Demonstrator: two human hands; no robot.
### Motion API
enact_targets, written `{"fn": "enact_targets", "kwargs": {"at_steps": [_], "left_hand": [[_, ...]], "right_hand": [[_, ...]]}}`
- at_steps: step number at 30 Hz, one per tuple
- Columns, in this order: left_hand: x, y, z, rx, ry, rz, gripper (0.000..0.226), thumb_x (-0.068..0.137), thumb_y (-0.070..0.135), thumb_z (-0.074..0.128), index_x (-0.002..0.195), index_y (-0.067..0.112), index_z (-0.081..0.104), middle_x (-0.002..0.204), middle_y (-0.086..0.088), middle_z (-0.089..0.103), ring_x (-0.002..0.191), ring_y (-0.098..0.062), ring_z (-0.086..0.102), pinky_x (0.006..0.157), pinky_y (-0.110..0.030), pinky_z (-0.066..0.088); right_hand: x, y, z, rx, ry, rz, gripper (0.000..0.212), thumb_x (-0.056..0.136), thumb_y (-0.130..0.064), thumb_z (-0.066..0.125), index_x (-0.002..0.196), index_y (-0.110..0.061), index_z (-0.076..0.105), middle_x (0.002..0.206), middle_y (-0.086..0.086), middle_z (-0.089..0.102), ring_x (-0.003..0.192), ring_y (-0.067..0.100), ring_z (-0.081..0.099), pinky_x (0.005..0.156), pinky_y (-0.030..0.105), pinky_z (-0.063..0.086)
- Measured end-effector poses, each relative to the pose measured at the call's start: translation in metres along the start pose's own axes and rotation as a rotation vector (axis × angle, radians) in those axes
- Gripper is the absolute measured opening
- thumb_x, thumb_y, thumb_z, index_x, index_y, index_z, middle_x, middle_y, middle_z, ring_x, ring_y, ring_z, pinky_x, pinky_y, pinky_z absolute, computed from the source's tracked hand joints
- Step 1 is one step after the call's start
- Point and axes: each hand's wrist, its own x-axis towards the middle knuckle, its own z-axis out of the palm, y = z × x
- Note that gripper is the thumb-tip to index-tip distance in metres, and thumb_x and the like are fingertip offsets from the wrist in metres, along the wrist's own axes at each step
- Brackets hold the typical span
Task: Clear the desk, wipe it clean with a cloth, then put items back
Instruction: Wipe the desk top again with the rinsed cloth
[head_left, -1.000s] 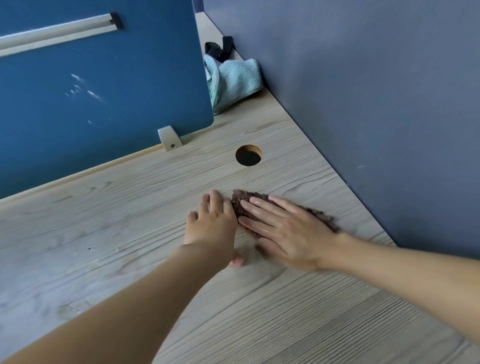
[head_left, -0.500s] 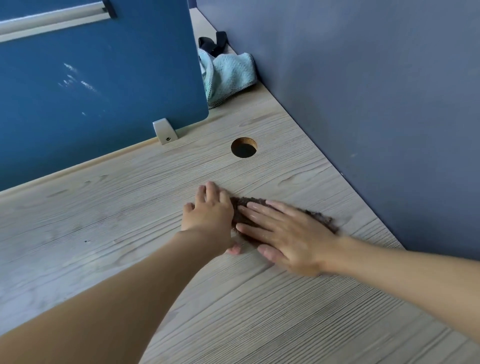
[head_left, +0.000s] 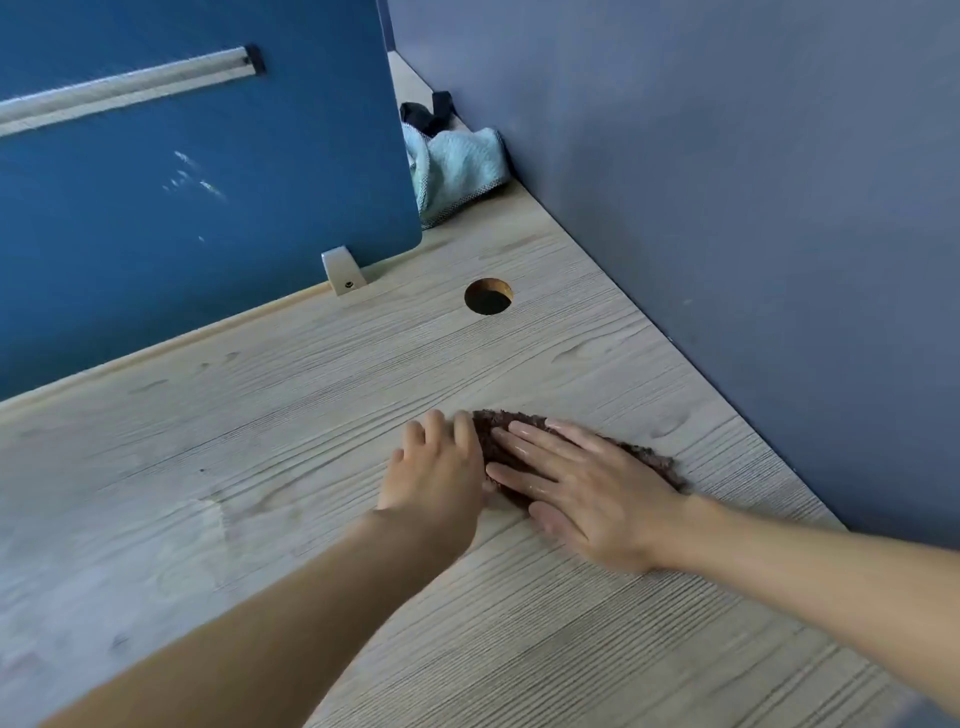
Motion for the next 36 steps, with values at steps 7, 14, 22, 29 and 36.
{"fn": "enact_targets", "kwargs": {"at_steps": [7, 14, 22, 29, 36], "left_hand": [[-0.02, 0.021, 0.006, 0.14, -0.194, -0.059, 0.136, 0.073, 0.051, 0.081, 0.153, 0.0, -0.017, 0.161, -0.026, -0.016, 0.15, -0.042, -0.01, 0.121, -0.053, 0.015], [-0.022, 0.02, 0.01, 0.128, -0.165, -0.083, 0.131, 0.073, 0.046, 0.083, 0.155, 0.005, -0.01, 0.163, -0.021, -0.012, 0.152, -0.038, -0.007, 0.12, -0.05, 0.018], [-0.019, 0.025, 0.005, 0.156, -0.212, -0.091, 0.132, 0.072, 0.046, 0.083, 0.154, -0.001, -0.011, 0.16, -0.028, -0.012, 0.15, -0.043, -0.004, 0.12, -0.054, 0.018], [-0.02, 0.026, 0.007, 0.132, -0.183, -0.108, 0.133, 0.07, 0.042, 0.086, 0.155, 0.002, -0.008, 0.161, -0.027, -0.009, 0.15, -0.043, -0.002, 0.119, -0.054, 0.018], [-0.028, 0.025, 0.006, 0.12, -0.181, -0.052, 0.124, 0.071, 0.043, 0.083, 0.155, -0.001, 0.004, 0.158, -0.024, 0.006, 0.148, -0.04, 0.008, 0.119, -0.052, 0.022]], "right_hand": [[0.046, 0.056, -0.001, -0.013, 0.101, 0.539, 0.07, 0.094, -0.049, -0.001, 0.158, -0.027, 0.014, 0.167, 0.0, 0.007, 0.153, 0.013, 0.001, 0.124, 0.038, 0.001], [-0.038, -0.025, 0.008, -0.028, 0.019, -0.09, 0.056, 0.103, -0.046, 0.033, 0.156, -0.028, 0.029, 0.166, 0.002, 0.015, 0.154, 0.017, 0.004, 0.123, 0.041, 0.006], [0.012, 0.044, 0.004, -0.003, 0.134, 0.63, 0.071, 0.094, -0.052, -0.003, 0.158, -0.025, 0.014, 0.167, 0.0, 0.008, 0.153, 0.013, 0.002, 0.123, 0.037, -0.001], [-0.067, -0.043, 0.011, -0.011, 0.004, -0.054, 0.053, 0.105, -0.044, 0.028, 0.155, -0.026, 0.03, 0.165, 0.005, 0.017, 0.154, 0.019, 0.006, 0.124, 0.042, 0.006], [-0.027, 0.032, 0.005, -0.024, 0.067, 0.577, 0.065, 0.098, -0.048, 0.002, 0.158, -0.028, 0.014, 0.167, 0.0, 0.008, 0.153, 0.012, 0.001, 0.124, 0.038, 0.0]]}}
